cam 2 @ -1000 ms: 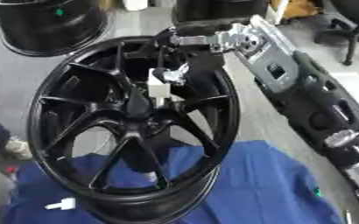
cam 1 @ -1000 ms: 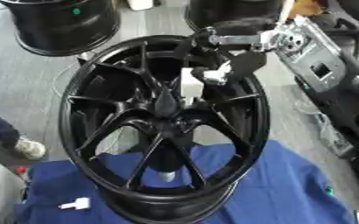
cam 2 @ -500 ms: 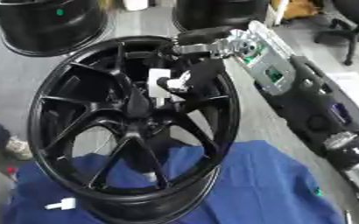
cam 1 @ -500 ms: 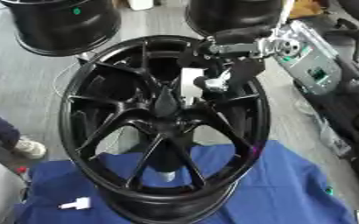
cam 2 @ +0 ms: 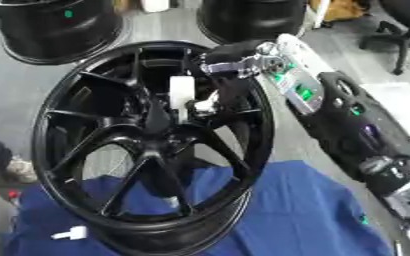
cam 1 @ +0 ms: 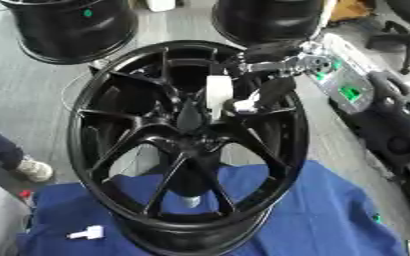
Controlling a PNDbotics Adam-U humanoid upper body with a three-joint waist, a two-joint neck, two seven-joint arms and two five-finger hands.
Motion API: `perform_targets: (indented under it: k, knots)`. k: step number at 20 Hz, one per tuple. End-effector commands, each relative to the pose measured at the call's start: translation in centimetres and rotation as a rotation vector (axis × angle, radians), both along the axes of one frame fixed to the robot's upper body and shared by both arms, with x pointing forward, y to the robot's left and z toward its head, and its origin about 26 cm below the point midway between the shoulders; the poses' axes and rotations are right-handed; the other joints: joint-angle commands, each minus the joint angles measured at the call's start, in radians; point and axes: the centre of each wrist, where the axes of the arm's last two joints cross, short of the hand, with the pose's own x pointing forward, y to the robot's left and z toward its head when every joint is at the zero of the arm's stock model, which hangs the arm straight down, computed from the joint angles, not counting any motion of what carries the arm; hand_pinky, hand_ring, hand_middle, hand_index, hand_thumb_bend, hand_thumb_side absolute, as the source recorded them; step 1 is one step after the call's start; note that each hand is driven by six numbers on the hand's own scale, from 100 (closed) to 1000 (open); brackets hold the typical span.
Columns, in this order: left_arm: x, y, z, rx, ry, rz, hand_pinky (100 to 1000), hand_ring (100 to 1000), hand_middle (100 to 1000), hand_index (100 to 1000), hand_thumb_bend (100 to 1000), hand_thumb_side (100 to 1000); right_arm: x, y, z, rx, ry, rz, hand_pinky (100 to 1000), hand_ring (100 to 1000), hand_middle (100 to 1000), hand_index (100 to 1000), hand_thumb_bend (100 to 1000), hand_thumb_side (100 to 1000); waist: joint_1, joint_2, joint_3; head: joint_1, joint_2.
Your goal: Pull the pin out of the wheel hub.
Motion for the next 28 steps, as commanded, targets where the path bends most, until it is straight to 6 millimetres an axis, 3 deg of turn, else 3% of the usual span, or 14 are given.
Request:
perform_targets:
  k: [1,8,16,19,22,28]
  knots:
    - [0.0,0.3,0.9,0.022,-0.026,0.004,587,414,599,798,248,1000,0.0,0.1,0.9,-0.015,-0.029,0.017,408,450,825,947,195,785,0.004,-0.012,-0.002,0.002,-0.002]
    - [0.0,0.3,0.8,0.023,-0.025,0.003,587,414,599,798,248,1000,-0.5,1.0,1.0,0.010,-0.040,0.061,369,427,732,878,168,712,0.005,-0.012,-0.003,0.001,-0.002]
    - [0.1,0.3,0.9,0.022,-0.025,0.003,587,415,599,798,248,1000,-0.4,1.3,1.0,0.211,-0.060,0.022,256,374,516,627,100,531,0.004,-0.013,-0.001,-0.001,-0.002]
    - [0.1,0.2,0.9,0.022,-0.024,0.002,587,415,599,798,249,1000,-0.3,1.3,1.0,0.318,-0.065,-0.021,201,346,440,538,100,391,0.003,-0.014,0.000,-0.002,-0.002]
    - [0.1,0.2,0.9,0.021,-0.023,0.002,587,415,599,798,249,1000,-0.3,1.2,1.2,0.421,-0.068,-0.062,171,330,403,501,100,313,0.002,-0.015,0.002,-0.002,-0.002]
    - [0.1,0.3,0.9,0.020,-0.020,0.001,587,415,599,798,252,1000,-0.1,0.6,2.0,0.529,-0.035,-0.115,171,333,404,503,100,318,0.000,-0.020,0.003,-0.004,-0.002]
